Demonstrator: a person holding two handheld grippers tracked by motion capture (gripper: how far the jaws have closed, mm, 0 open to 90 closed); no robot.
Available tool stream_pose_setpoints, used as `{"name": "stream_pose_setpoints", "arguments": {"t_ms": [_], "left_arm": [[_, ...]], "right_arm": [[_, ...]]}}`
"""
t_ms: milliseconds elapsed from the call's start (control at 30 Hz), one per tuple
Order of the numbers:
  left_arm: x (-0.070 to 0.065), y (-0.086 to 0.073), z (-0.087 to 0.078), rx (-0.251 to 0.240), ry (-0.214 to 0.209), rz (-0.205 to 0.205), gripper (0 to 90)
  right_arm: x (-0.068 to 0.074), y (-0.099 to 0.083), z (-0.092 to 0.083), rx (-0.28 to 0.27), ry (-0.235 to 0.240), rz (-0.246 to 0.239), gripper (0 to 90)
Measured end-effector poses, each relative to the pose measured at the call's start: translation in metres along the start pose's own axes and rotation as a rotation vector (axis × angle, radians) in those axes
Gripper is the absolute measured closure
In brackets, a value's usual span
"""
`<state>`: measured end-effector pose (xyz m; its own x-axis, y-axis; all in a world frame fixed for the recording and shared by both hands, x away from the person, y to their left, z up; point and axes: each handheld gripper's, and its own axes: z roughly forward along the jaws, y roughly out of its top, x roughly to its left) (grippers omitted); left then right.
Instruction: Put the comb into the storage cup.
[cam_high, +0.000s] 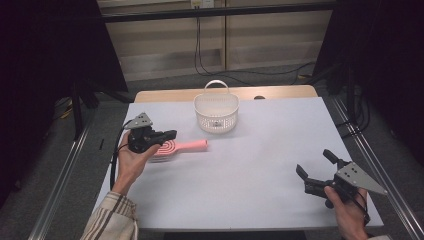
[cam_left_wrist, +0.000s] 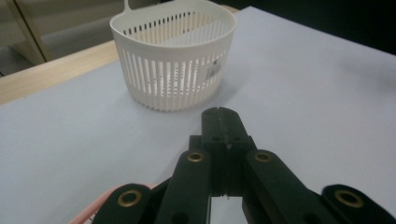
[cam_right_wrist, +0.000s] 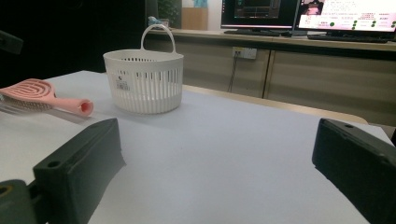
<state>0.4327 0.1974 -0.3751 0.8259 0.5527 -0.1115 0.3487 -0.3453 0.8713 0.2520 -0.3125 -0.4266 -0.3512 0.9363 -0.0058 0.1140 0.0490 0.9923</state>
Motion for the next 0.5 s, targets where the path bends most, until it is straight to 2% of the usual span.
{"name": "stream_pose_setpoints", "arguments": {"t_ms": [33, 67, 100, 200, 233, 267, 300, 333, 367, 400, 500], "left_arm": [[0.0, 0.0, 0.0, 0.0, 0.0, 0.0, 90.0], [0.001, -0.001, 0.005, 0.019, -0.039, -0.009, 90.0], [0.001, -0.001, 0.005, 0.019, -0.039, -0.009, 90.0], [-0.002, -0.002, 0.015, 0.09, -0.029, 0.025, 90.0], [-0.002, -0.002, 0.015, 0.09, -0.029, 0.025, 90.0], [-0.003, -0.002, 0.019, 0.128, -0.026, 0.043, 90.0], [-0.003, -0.002, 0.019, 0.128, -0.026, 0.043, 90.0], [-0.006, -0.001, 0.023, 0.181, -0.006, 0.081, 90.0], [-0.007, -0.001, 0.026, 0.206, 0.0, 0.098, 90.0], [-0.007, -0.001, 0.026, 0.206, 0.0, 0.098, 90.0], [-0.011, -0.001, 0.036, 0.28, 0.013, 0.135, 90.0]], "right_arm": [[0.0, 0.0, 0.0, 0.0, 0.0, 0.0, 1.0], [0.0, 0.0, 0.0, 0.004, 0.001, 0.001, 1.1], [0.0, 0.0, 0.0, 0.004, 0.001, 0.001, 1.1], [0.0, 0.0, 0.0, 0.003, 0.0, -0.001, 1.1], [0.0, 0.0, 0.0, 0.003, 0.0, -0.001, 1.1], [0.0, 0.0, 0.0, 0.003, 0.0, 0.001, 1.1], [0.0, 0.0, 0.0, 0.003, 0.0, 0.001, 1.1], [0.0, 0.0, 0.0, 0.003, 0.002, -0.003, 1.1], [0.0, 0.0, 0.0, 0.002, 0.003, -0.002, 1.1], [0.0, 0.0, 0.0, 0.002, 0.003, -0.002, 1.1], [0.0, 0.0, 0.0, 0.003, 0.003, -0.004, 1.1]]}}
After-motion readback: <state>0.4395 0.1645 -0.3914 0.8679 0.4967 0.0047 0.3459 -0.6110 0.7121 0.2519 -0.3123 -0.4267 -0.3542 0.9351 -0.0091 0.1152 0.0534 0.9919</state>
